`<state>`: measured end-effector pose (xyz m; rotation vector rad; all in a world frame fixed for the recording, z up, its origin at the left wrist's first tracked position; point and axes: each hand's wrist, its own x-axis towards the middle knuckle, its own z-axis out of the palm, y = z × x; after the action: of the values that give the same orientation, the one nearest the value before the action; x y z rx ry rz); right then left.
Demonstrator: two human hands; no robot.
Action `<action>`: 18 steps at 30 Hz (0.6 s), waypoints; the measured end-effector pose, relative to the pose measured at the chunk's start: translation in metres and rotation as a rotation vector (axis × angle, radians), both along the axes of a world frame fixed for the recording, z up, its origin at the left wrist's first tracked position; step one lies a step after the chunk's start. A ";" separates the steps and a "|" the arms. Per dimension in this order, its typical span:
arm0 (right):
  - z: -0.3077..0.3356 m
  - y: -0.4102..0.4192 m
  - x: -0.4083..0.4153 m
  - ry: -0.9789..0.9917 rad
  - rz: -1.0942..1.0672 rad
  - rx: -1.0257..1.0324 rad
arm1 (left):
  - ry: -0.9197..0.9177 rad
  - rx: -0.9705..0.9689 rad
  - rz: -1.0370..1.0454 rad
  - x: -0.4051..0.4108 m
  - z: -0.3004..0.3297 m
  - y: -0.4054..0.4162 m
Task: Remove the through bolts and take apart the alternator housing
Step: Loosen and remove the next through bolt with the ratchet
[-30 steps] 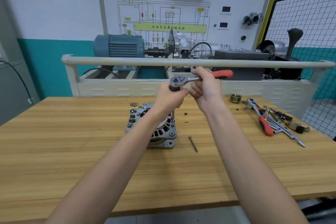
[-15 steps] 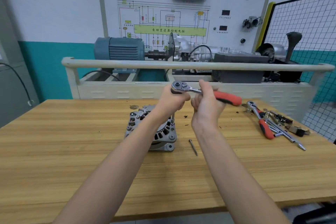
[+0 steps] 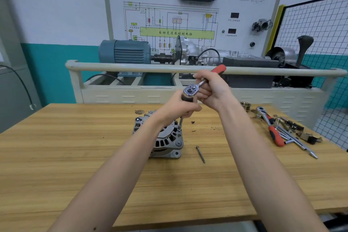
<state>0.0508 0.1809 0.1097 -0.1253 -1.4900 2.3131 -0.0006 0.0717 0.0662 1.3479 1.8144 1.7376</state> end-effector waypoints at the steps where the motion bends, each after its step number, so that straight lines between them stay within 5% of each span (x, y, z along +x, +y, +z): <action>1: -0.005 -0.003 0.000 0.031 -0.057 -0.068 | -0.017 0.030 0.014 0.002 -0.002 0.002; 6: -0.038 -0.026 0.017 0.216 -0.468 -0.299 | -0.044 0.213 0.220 0.009 -0.014 0.012; 9: -0.053 -0.043 0.027 0.330 -0.534 -0.305 | -0.074 0.317 0.336 0.014 -0.020 0.018; 12: -0.048 -0.038 0.027 0.325 -0.467 -0.260 | -0.059 0.287 0.364 0.015 -0.019 0.015; 18: -0.010 0.005 0.010 0.039 0.022 0.044 | 0.101 -0.054 0.016 -0.003 -0.001 -0.006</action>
<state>0.0607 0.1855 0.1002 -0.0522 -1.5285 2.2848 -0.0033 0.0653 0.0651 1.4261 1.9164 1.6433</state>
